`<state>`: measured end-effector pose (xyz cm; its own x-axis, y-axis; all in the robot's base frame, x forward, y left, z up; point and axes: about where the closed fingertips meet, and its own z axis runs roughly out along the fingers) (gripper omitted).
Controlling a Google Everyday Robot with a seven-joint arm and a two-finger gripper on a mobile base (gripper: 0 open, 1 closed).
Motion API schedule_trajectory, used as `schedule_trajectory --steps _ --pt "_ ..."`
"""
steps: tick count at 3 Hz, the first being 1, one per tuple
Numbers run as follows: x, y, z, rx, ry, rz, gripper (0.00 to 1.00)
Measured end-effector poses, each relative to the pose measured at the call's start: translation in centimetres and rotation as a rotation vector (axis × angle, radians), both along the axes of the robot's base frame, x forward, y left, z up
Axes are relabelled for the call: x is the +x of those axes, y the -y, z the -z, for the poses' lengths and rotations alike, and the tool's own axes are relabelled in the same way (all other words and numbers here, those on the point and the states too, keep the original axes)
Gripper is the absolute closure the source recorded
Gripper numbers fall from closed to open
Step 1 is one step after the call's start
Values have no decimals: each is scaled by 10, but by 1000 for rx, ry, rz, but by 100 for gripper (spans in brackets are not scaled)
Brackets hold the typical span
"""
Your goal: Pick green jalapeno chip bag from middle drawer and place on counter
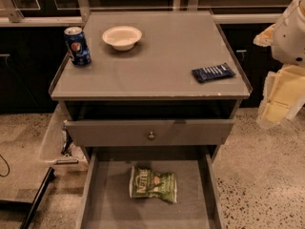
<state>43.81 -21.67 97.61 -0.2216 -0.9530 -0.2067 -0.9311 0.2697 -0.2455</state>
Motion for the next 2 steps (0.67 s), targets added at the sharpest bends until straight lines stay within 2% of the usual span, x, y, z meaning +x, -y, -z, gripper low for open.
schedule_trajectory --steps 1,2 --pt "-1 2 6 2 0 13 0" --pt "-5 9 39 18 -36 31 0"
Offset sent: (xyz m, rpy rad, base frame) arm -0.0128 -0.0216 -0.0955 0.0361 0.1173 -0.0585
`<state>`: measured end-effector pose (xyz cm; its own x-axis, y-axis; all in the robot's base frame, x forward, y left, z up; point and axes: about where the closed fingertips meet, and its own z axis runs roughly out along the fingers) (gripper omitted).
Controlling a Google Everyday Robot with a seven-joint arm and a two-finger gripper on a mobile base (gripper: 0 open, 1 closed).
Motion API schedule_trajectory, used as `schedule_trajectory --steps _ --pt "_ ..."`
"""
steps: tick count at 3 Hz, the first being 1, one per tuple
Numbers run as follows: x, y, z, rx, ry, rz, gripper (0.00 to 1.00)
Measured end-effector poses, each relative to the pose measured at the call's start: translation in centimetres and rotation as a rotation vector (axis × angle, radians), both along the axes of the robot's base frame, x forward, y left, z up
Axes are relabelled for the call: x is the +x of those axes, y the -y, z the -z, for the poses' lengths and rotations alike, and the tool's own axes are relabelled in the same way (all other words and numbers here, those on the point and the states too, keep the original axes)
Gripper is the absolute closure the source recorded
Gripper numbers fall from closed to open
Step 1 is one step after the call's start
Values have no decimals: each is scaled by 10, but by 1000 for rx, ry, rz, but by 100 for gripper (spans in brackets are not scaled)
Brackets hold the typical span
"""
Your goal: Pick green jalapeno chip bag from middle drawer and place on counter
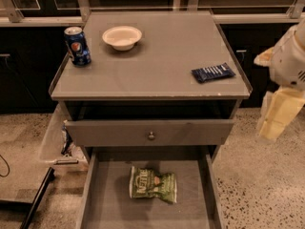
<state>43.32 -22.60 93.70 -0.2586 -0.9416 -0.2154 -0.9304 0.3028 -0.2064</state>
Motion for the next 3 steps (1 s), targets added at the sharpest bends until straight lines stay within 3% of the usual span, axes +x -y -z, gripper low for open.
schedule_trajectory --steps 1,3 --pt "-9 5 41 9 -35 -7 0" --pt "-23 -4 114 31 -39 -91 0"
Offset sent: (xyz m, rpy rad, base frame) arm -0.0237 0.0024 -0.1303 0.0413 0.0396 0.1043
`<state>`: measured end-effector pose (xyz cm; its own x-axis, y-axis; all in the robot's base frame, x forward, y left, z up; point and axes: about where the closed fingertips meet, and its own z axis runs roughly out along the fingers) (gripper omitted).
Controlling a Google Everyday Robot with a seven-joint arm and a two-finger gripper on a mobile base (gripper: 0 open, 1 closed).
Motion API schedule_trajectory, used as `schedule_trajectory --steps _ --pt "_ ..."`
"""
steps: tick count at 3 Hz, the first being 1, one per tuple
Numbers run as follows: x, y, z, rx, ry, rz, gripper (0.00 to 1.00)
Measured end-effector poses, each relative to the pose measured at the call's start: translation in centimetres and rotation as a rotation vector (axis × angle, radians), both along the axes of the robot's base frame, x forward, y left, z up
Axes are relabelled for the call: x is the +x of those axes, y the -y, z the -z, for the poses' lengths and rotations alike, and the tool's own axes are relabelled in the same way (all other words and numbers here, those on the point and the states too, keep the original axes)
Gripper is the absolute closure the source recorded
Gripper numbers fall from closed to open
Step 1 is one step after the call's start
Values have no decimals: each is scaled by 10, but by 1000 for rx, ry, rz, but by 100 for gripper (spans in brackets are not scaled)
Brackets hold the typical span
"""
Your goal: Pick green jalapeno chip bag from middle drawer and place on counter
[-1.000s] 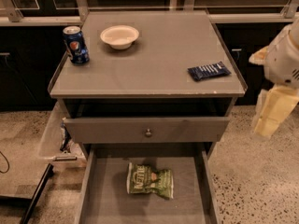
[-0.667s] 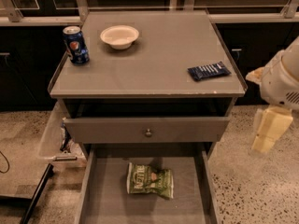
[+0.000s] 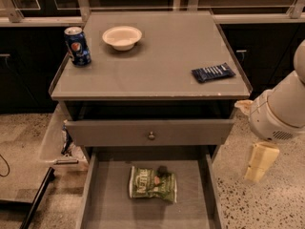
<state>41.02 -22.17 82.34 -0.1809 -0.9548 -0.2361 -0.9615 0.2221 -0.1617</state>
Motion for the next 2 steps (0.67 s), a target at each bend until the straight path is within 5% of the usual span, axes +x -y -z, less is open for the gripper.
schedule_trajectory --steps 2 --pt "0 -13 30 42 -42 -3 0"
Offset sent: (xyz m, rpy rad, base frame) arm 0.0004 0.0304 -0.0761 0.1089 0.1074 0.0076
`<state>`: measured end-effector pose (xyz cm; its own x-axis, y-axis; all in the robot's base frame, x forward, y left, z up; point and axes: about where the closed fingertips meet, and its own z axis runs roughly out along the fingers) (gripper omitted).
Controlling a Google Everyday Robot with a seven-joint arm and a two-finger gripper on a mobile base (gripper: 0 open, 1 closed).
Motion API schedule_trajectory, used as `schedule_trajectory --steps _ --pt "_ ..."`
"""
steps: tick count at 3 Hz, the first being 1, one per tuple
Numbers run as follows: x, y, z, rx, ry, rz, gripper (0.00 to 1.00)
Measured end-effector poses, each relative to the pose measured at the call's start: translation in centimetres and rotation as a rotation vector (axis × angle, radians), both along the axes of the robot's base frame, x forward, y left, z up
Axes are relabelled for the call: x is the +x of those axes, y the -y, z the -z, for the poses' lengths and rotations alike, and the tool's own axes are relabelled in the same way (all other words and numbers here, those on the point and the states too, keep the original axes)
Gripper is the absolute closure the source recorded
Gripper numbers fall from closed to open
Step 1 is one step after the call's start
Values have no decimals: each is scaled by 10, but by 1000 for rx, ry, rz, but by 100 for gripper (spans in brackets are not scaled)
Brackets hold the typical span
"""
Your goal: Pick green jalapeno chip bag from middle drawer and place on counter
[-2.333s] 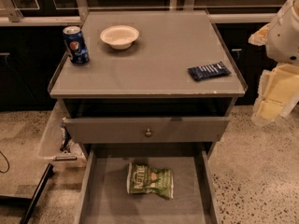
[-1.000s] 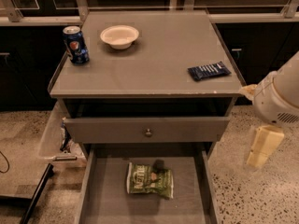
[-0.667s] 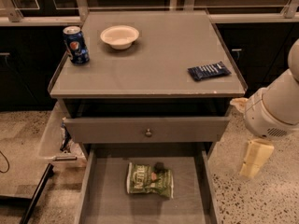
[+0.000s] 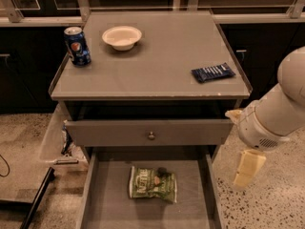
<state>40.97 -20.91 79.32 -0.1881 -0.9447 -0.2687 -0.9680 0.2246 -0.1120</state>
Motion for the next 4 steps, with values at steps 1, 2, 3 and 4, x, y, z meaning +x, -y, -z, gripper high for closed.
schedule_trajectory --steps 1,2,3,4 --pt "0 -30 48 63 -43 -24 0" --pt "3 -58 88 140 -48 -52 0" --pt "5 -76 159 246 -40 -82 0" --pt "5 -76 160 246 -40 -82 0"
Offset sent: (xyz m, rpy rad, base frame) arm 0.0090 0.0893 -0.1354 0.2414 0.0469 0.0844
